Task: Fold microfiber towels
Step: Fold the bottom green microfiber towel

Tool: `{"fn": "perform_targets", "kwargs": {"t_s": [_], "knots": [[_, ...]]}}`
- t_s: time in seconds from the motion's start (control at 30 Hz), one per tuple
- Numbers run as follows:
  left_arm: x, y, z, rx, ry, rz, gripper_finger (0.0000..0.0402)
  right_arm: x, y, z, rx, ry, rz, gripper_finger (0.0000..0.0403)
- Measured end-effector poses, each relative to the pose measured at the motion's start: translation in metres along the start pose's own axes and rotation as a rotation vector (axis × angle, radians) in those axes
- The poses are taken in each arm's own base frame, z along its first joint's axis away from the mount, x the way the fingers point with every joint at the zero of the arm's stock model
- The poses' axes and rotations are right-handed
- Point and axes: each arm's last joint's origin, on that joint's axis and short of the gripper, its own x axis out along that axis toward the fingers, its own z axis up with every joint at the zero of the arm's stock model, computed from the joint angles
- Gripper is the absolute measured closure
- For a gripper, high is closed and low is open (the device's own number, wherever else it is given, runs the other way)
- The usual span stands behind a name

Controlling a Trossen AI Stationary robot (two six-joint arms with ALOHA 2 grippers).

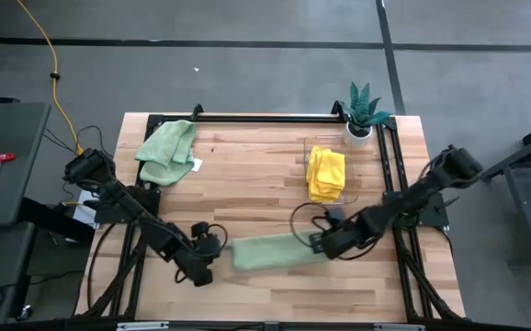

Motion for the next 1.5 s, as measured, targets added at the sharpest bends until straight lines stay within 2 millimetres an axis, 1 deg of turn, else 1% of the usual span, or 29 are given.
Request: {"fn": "perform_targets", "kwargs": {"t_s": [0.1, 0.2, 0.27, 0.37, 0.57, 0.63, 0.7, 0.8, 0.9, 1.0, 1.17, 1.33, 1.5], "knots": [[0.0, 0.001, 0.017, 0.049, -0.044, 0.012, 0.0401, -0.023, -0.016, 0.002, 0.013, 0.011, -0.069, 0.0399], [-0.001, 0.002, 0.034, 0.085, -0.08, 0.021, 0.0401, -0.04, -0.027, 0.005, 0.045, 0.026, -0.095, 0.04], [-0.001, 0.005, 0.042, 0.097, -0.097, 0.026, 0.0401, -0.046, -0.029, 0.007, 0.067, 0.025, -0.086, 0.0401], [0.001, 0.009, 0.051, 0.1, -0.126, 0.028, 0.0402, -0.046, -0.025, 0.009, 0.094, 0.026, -0.049, 0.0402], [0.011, 0.018, 0.062, 0.155, -0.148, 0.031, 0.0402, -0.028, -0.004, 0.008, 0.093, 0.015, 0.066, 0.0402], [0.019, 0.018, 0.064, 0.177, -0.146, 0.008, 0.0402, -0.022, 0.003, 0.009, 0.101, 0.008, 0.104, 0.0402], [0.028, 0.018, 0.061, 0.204, -0.111, 0.002, 0.0402, -0.018, 0.008, 0.01, 0.104, -0.007, 0.14, 0.0402], [0.041, 0.016, 0.058, 0.22, -0.067, 0.007, 0.0402, -0.015, 0.012, 0.012, 0.105, -0.026, 0.165, 0.0402], [0.054, 0.01, 0.059, 0.228, -0.041, 0.014, 0.0402, -0.012, 0.016, 0.014, 0.11, -0.031, 0.19, 0.0402], [0.066, 0.004, 0.062, 0.24, -0.029, 0.025, 0.0402, -0.009, 0.027, 0.015, 0.101, -0.033, 0.227, 0.0403], [0.078, -0.004, 0.069, 0.24, -0.037, 0.04, 0.0402, -0.006, 0.06, 0.013, 0.032, -0.039, 0.243, 0.0403], [0.078, -0.005, 0.069, 0.235, -0.045, 0.045, 0.0402, 0.01, 0.09, 0.009, 0.003, -0.047, 0.242, 0.0403], [0.078, -0.005, 0.069, 0.222, -0.046, 0.047, 0.0402, 0.02, 0.116, 0.007, 0.015, -0.045, 0.306, 0.0403]]}}
